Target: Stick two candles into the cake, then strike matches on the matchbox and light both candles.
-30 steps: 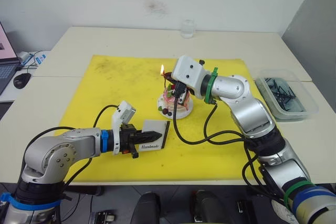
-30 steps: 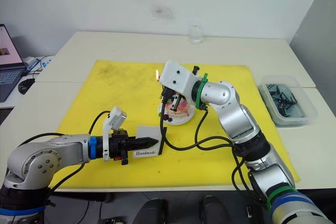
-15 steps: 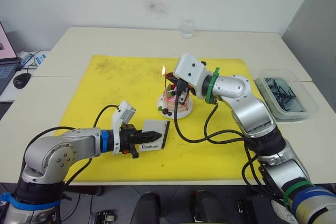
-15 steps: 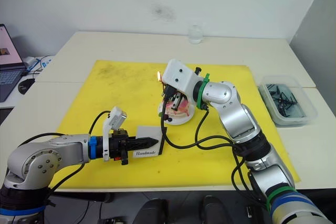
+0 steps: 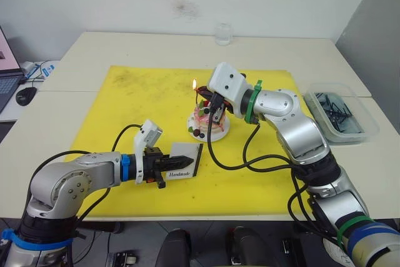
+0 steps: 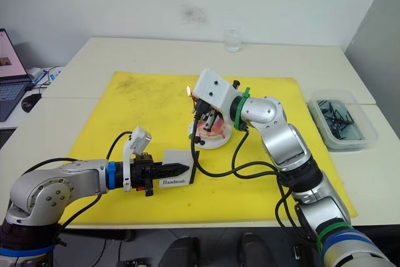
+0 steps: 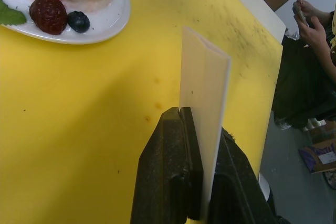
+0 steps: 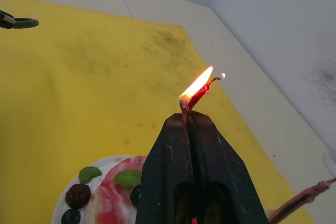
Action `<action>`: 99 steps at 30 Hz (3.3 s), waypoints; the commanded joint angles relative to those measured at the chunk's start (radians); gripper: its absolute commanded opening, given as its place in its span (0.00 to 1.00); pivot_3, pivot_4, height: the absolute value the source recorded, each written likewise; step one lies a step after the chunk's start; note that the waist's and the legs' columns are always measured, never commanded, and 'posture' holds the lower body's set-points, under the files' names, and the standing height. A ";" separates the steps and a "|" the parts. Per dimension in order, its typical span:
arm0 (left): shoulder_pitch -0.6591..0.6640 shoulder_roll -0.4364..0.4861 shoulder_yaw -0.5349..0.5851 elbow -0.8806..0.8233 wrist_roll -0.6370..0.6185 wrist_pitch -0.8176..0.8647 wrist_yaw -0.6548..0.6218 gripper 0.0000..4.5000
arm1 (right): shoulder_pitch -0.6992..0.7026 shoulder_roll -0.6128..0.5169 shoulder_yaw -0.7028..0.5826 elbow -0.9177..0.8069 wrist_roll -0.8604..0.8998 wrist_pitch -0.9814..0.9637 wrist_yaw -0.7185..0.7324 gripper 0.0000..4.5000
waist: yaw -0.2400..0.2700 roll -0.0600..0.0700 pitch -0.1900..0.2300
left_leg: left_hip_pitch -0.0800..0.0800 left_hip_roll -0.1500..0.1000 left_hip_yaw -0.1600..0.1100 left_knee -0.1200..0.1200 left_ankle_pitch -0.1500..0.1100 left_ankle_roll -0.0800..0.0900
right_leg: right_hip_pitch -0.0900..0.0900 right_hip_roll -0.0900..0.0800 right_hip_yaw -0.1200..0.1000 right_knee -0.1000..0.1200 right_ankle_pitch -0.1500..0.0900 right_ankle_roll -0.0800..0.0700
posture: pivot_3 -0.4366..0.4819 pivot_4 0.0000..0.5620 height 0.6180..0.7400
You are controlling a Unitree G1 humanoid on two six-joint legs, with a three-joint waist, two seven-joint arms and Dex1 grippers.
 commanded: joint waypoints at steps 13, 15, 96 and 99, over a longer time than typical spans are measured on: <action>-0.013 -0.001 -0.001 -0.014 0.004 -0.023 -0.013 0.00 | -0.001 -0.021 -0.019 -0.096 0.043 0.022 0.026 0.01 | 0.000 0.000 0.000 | 0.000 0.000 0.000 0.000 0.000 0.000 | 0.000 0.000 0.000 0.000 0.000 0.000 | 0.48 0.27 1.00; -0.014 -0.001 -0.001 -0.013 0.004 -0.023 -0.014 0.00 | 0.006 -0.032 -0.019 -0.118 0.056 0.030 0.038 0.01 | 0.000 0.000 0.000 | 0.000 0.000 0.000 0.000 0.000 0.000 | 0.000 0.000 0.000 0.000 0.000 0.000 | 0.48 0.27 1.00; 0.008 -0.156 -0.034 -0.105 -0.057 0.007 0.137 0.00 | 0.448 -0.179 -0.393 0.268 0.240 -0.308 -0.153 0.98 | 0.001 0.002 0.001 | 0.000 -0.001 0.001 0.000 0.000 0.000 | 0.001 0.004 0.002 -0.001 0.000 0.002 | 0.48 0.27 1.00; 0.008 -0.148 -0.029 -0.106 -0.063 0.010 0.139 0.00 | 0.446 -0.159 -0.399 0.308 0.230 -0.312 -0.175 0.98 | 0.000 0.002 0.001 | 0.000 -0.001 0.001 0.000 0.000 0.000 | 0.001 0.003 0.001 -0.001 0.000 0.002 | 0.48 0.27 1.00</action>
